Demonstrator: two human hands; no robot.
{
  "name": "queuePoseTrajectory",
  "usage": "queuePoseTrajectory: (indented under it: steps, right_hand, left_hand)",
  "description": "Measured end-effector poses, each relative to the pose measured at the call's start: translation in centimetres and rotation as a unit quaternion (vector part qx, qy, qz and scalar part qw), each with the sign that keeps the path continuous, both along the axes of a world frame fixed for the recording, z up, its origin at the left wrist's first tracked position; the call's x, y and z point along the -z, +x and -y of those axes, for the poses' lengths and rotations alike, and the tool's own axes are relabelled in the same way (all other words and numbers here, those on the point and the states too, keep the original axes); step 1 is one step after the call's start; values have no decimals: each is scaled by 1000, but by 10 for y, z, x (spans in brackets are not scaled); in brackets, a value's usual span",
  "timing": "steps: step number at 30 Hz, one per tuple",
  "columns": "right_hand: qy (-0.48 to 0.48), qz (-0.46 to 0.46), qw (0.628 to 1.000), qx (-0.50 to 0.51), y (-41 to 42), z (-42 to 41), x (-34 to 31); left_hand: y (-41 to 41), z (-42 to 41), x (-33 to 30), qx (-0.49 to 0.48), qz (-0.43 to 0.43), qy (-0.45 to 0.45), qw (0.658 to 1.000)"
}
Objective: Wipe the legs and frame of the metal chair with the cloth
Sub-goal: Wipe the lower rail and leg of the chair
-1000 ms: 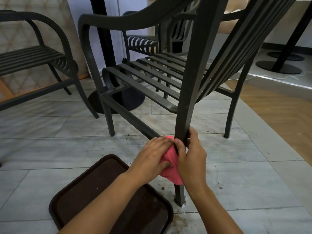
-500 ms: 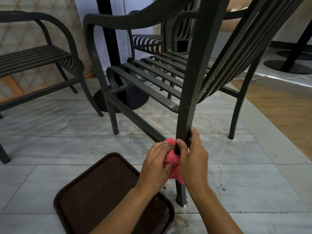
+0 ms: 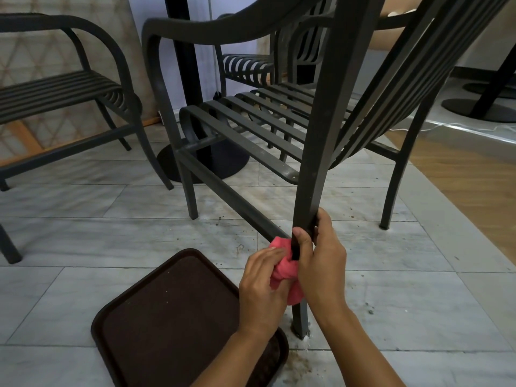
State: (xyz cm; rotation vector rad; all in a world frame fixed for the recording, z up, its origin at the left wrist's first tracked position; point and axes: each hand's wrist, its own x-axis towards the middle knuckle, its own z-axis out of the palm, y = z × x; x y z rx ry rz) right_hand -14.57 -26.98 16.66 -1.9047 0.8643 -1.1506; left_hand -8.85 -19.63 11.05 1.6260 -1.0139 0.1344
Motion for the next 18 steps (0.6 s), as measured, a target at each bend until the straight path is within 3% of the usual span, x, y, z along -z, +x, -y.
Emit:
queuePoseTrajectory:
  steps: [7, 13, 18]
  right_hand:
    - [-7, -2, 1000, 2, 0, 0, 1]
    - [1, 7, 1000, -21, -3, 2, 0]
    - [-3, -9, 999, -31, -6, 5, 0]
  left_hand:
    - [-12, -6, 18, 12, 18, -18, 1000]
    - [-22, -14, 37, 55, -44, 22, 997]
    - [-12, -22, 35, 29, -7, 3, 1000]
